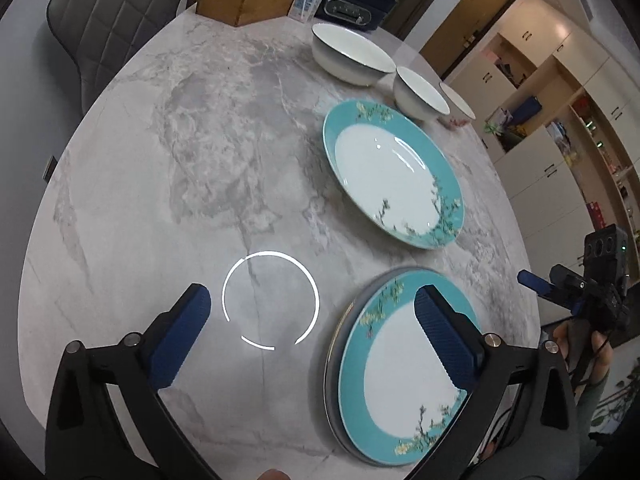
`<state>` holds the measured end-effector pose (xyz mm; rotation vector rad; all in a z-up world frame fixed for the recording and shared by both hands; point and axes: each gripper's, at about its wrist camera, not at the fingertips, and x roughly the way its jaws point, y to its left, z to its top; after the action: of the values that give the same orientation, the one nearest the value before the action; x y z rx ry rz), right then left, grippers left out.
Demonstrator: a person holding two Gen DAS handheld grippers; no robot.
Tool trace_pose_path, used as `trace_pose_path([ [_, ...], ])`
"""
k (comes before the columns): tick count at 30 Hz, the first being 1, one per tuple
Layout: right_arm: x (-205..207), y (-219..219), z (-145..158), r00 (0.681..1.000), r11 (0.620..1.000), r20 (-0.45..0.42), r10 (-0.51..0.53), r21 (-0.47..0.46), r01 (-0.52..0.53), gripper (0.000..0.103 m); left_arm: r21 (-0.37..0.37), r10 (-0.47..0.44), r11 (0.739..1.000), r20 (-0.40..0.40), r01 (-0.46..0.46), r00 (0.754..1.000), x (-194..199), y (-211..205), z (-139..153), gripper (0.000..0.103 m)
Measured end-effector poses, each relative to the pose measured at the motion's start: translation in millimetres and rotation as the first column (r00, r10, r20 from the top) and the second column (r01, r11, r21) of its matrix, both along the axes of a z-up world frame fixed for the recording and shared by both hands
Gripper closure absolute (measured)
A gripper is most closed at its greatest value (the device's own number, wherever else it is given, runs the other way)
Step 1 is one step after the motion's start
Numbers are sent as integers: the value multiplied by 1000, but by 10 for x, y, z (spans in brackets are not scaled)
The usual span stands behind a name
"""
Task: Organize plates and bowls
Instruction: 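Move the right gripper to the rim of the smaller teal plate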
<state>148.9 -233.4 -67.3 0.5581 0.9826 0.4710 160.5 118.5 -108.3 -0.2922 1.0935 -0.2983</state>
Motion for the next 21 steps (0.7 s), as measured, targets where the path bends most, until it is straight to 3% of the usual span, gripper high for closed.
trace_pose_path([
  [6, 634, -199, -187, 994, 987, -106, -13, 157, 30, 0, -50, -46, 998, 1, 46, 999, 509, -155, -71, 0],
  [8, 847, -197, -282, 988, 980, -154, 12, 196, 19, 0, -65, -71, 996, -37, 68, 997, 719, -234, -121, 0],
  [17, 1369, -2, -401, 982, 991, -180, 57, 133, -33, 16, -74, -50, 996, -123, 41, 991, 1416, -387, -328, 1],
  [21, 1499, 24, -470, 977, 990, -197, 80, 133, -54, 32, -27, -52, 998, -126, 49, 991, 1546, -462, -390, 1],
])
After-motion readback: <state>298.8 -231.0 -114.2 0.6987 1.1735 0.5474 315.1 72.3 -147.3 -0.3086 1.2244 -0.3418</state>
